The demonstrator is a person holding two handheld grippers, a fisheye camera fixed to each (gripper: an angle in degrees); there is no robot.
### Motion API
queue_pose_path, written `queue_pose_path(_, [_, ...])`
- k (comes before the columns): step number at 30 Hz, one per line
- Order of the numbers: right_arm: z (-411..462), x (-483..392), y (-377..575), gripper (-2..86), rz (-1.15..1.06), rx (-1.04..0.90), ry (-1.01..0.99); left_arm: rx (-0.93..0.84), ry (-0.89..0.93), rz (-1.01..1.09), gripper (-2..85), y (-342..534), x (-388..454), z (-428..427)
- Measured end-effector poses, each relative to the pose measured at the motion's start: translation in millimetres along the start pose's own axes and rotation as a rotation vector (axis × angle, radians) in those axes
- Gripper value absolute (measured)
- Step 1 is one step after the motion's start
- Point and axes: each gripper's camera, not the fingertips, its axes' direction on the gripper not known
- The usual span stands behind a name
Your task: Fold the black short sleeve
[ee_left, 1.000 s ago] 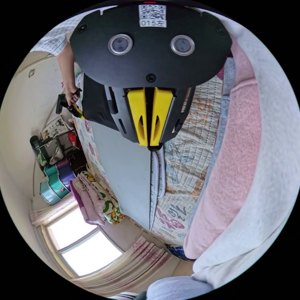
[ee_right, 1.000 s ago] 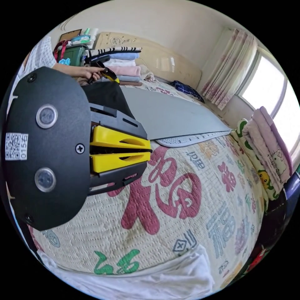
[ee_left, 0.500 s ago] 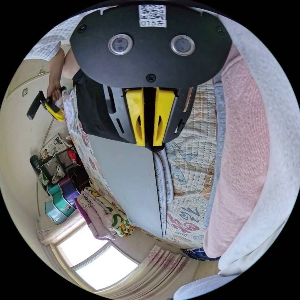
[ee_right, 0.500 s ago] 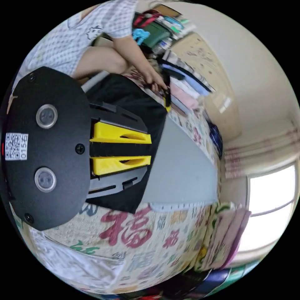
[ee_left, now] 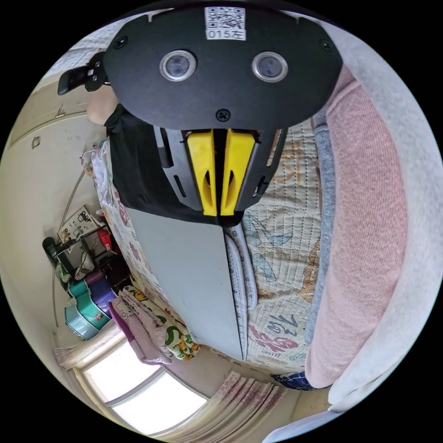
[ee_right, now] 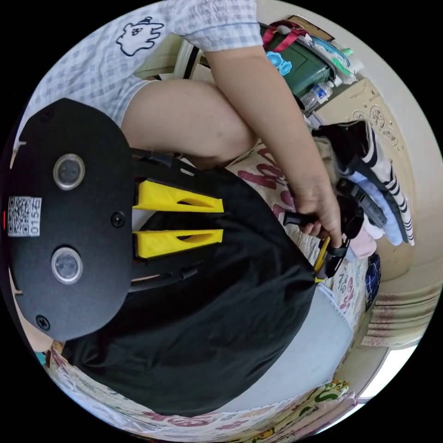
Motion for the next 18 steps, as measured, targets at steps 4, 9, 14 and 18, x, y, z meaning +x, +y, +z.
queue_pose_path(4, [13, -33, 32, 1.7, -0.019, 0.015, 0.002, 0.055, 0.007, -0.013, 0.3, 1, 4, -8])
queue_pose_path(9, [34, -68, 57, 0.5, -0.050, -0.005, 0.027, 0.066, -0.059, 0.015, 0.1, 4, 9, -9])
queue_pose_path(14, [52, -101, 61, 0.3, -0.043, -0.001, 0.016, 0.044, -0.115, 0.020, 0.0, 8, 13, -7])
queue_pose_path(18, [57, -115, 63, 0.3, -0.027, 0.003, 0.015, 0.025, -0.132, 0.044, 0.2, 10, 21, -6])
